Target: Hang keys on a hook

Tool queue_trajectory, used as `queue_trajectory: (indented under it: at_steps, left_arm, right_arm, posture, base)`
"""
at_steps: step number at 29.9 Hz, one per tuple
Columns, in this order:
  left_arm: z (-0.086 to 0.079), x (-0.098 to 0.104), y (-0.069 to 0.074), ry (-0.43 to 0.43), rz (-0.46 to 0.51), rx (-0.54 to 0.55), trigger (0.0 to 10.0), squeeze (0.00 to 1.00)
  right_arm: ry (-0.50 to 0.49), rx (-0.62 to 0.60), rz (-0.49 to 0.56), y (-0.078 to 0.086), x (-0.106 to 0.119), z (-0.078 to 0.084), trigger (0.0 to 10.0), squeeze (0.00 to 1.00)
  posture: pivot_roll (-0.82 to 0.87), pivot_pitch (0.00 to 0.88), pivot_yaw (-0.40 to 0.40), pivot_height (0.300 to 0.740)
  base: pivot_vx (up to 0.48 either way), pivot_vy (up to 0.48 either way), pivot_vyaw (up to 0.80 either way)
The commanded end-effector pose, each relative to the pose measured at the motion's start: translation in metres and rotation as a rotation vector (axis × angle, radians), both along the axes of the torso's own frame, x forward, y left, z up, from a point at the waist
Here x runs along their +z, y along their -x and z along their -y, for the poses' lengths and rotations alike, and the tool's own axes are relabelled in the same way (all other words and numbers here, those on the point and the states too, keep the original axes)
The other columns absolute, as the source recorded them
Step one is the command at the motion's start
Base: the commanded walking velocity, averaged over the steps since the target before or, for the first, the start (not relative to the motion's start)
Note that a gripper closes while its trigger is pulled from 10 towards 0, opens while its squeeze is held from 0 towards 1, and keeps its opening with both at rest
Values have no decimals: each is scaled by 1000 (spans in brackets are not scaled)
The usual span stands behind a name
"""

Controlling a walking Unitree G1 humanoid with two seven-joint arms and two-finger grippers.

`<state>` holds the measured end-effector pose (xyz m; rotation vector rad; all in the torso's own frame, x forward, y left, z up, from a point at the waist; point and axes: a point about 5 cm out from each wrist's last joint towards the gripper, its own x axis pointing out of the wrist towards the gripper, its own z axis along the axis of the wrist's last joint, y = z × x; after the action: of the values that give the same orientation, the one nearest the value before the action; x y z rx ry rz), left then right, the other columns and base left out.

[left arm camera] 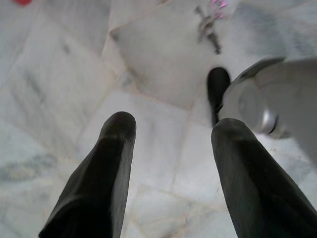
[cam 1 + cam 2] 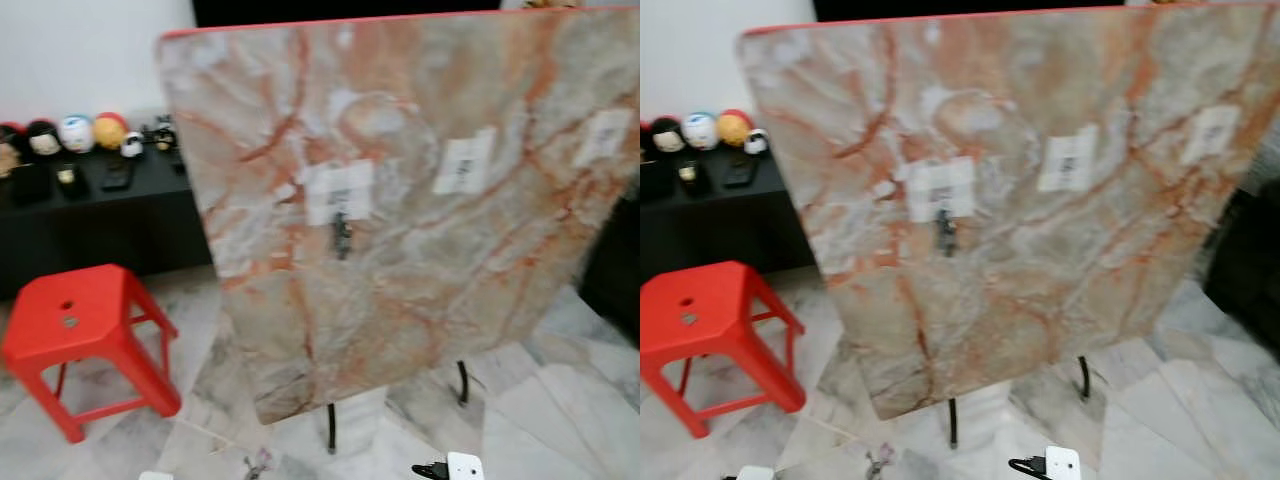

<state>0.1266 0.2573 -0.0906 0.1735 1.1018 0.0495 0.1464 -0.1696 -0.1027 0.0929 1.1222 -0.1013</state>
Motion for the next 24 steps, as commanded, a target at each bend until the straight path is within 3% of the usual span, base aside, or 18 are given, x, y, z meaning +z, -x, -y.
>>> queue_trajectory:
  at_steps: [1, 7, 17, 24]
  left_arm:
    - [0, -2, 4, -5, -19, 13, 10000, 0]
    - [8, -5, 4, 2, -33, 11, 10000, 0]
    - [23, -4, -11, 9, -14, -1, 10000, 0]
    - [26, -6, -8, 12, -19, 1, 10000, 0]
  right_arm:
    - [-8, 4, 7, -2, 0, -4, 10000, 0]
    - [-3, 15, 5, -1, 0, -3, 10000, 0]
    - [3, 7, 6, 0, 0, -3, 10000, 0]
    - [7, 12, 5, 0, 0, -3, 10000, 0]
  posture:
    - [62, 0, -36, 740]
    - [66, 0, -33, 740]
    - [71, 0, -38, 740]
    - [72, 0, -42, 740]
  base:
    - [0, 341, 0]
    - [0, 339, 0]
    - [0, 332, 0]
    - [0, 326, 0]
